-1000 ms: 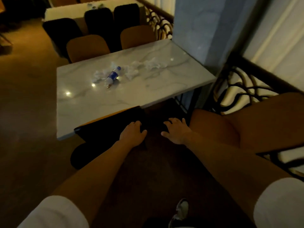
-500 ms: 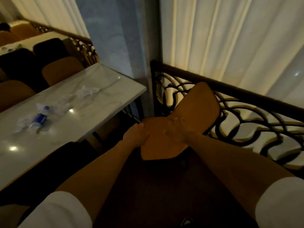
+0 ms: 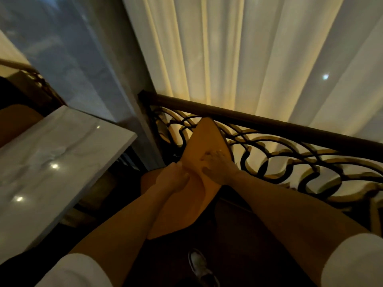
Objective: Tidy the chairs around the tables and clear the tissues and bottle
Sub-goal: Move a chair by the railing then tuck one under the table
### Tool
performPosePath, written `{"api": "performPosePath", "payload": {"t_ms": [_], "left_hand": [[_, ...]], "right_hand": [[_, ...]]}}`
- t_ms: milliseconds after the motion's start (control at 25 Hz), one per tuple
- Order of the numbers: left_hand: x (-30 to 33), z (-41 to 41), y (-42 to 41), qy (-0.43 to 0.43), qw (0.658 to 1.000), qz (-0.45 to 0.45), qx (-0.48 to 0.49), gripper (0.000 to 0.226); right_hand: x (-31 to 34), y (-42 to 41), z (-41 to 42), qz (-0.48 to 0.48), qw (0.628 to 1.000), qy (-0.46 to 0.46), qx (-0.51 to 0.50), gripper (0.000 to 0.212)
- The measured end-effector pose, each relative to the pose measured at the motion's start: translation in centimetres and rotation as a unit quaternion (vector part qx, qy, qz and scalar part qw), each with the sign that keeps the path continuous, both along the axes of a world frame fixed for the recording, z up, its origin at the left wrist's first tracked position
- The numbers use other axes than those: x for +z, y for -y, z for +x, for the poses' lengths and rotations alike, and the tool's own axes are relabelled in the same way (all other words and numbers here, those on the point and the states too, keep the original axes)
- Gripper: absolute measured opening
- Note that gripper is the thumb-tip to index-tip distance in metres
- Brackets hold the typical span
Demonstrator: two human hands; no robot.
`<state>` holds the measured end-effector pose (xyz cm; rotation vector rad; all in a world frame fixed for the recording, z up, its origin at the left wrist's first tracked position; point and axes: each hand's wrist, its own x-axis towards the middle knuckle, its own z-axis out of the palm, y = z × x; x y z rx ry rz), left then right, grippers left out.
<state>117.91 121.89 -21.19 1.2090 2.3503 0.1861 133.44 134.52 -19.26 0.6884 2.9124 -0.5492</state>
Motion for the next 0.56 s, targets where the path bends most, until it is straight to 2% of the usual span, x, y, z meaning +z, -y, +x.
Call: {"api": "performPosePath", "payload": {"t_ms": [200,360,480,560], "left_hand": [[-1.6,-3.3,-7.8,0.036,0.998,0.041,0.006,0.014],[-1.4,-6.8,-12.6,0.073,0.996,0.054,0.019,0.019],[-1.9,-9.1,-14.8,0.079,0.994,0.067,0.044,0.011],[-2.9,-10.3,-16.2,0.076,0.993,0.061,0.065,0.02]], "right_hand": [[-0.9,-5.9,-3.6,0.008,1.0,0.018,-0.009,0.046],[-0.9,-10.1,-7.6,0.019,0.997,0.072,0.005,0.046],[-1.3,-12.5,-10.7,0.018,0.997,0.074,0.032,0.046],[-1.9,-14.2,-12.5,0.024,0.995,0.074,0.065,0.045]]}}
